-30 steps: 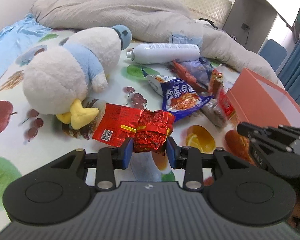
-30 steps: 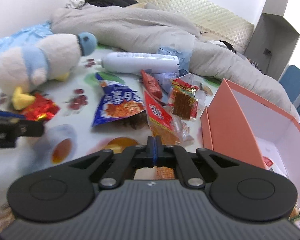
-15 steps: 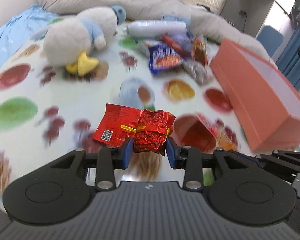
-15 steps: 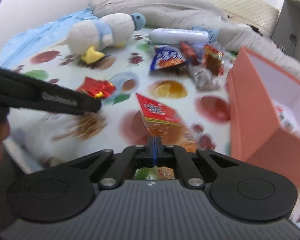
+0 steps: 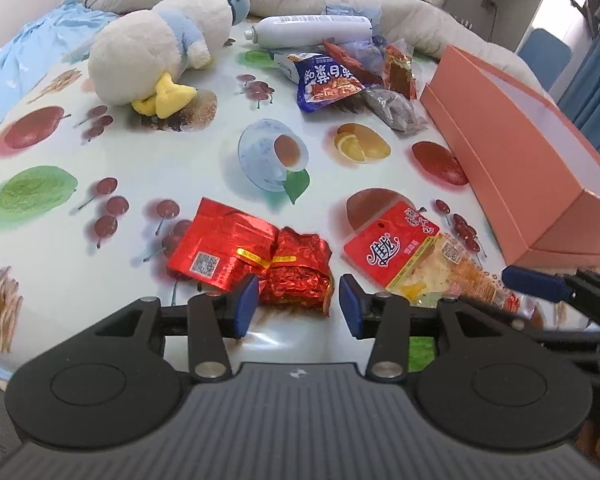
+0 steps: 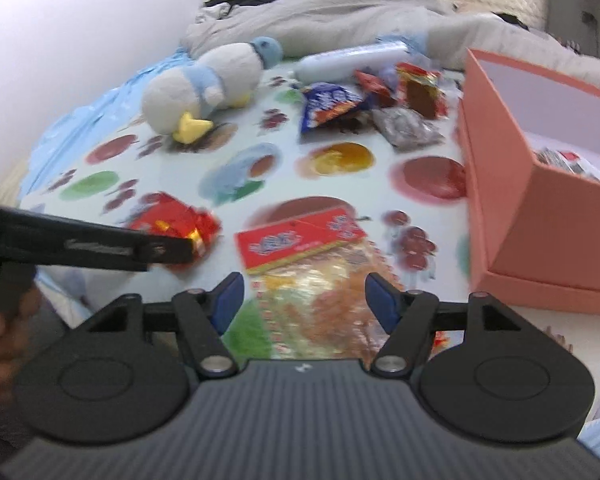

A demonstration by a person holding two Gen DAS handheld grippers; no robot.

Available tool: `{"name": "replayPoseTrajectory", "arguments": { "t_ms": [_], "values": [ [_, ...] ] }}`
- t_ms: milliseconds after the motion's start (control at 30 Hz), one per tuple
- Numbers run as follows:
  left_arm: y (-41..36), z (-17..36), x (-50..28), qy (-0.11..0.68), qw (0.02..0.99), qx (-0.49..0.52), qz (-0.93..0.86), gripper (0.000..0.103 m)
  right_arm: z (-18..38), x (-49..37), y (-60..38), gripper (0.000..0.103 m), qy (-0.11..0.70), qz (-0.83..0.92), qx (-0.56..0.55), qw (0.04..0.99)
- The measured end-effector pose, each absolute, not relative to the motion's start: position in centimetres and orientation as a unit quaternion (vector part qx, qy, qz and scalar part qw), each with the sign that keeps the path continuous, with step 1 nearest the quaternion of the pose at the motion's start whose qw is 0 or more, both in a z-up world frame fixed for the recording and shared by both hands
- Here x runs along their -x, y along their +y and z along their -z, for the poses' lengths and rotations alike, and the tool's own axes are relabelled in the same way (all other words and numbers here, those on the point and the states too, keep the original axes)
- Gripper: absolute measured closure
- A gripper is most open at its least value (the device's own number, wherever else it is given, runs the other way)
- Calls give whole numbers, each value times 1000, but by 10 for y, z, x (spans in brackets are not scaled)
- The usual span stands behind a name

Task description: Organize snacks

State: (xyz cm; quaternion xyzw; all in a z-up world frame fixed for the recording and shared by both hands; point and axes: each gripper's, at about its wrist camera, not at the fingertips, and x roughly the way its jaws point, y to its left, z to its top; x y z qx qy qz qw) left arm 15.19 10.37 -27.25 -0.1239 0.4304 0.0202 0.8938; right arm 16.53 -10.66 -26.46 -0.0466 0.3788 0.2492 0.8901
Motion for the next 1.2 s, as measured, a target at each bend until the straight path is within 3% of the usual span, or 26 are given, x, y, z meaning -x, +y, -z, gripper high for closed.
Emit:
{"name": "replayPoseTrajectory", "arguments": {
  "t_ms": [67, 100, 400, 500, 567, 700, 967, 1133, 1200],
  "values": [
    [101, 273, -155, 438, 892, 114, -17, 37, 271, -172, -113, 21, 383, -238, 53, 891],
    [100, 273, -156, 437, 893, 108, -19, 36, 275, -175, -115, 17, 387, -233, 59, 890],
    [87, 271, -169, 418, 907, 50, -7, 36, 294, -186, -122, 17, 410, -253, 73, 873],
    [85, 276, -176, 424, 905, 35, -7, 38, 299, -183, -122, 7, 411, -265, 84, 868],
    [86, 280, -180, 434, 900, 34, -7, 38, 300, -181, -121, 7, 408, -269, 92, 868],
    [88, 291, -184, 451, 892, 32, -15, 46, 300, -184, -119, 7, 413, -269, 91, 865],
    [89, 291, -183, 453, 890, 47, -18, 65, 294, -178, -113, 37, 413, -278, 99, 861],
    [85, 286, -179, 450, 891, 63, -7, 68, 287, -173, -112, 65, 415, -277, 82, 863],
    [85, 280, -177, 444, 893, 73, -4, 68, 283, -171, -114, 69, 415, -268, 67, 867]
  ]
}}
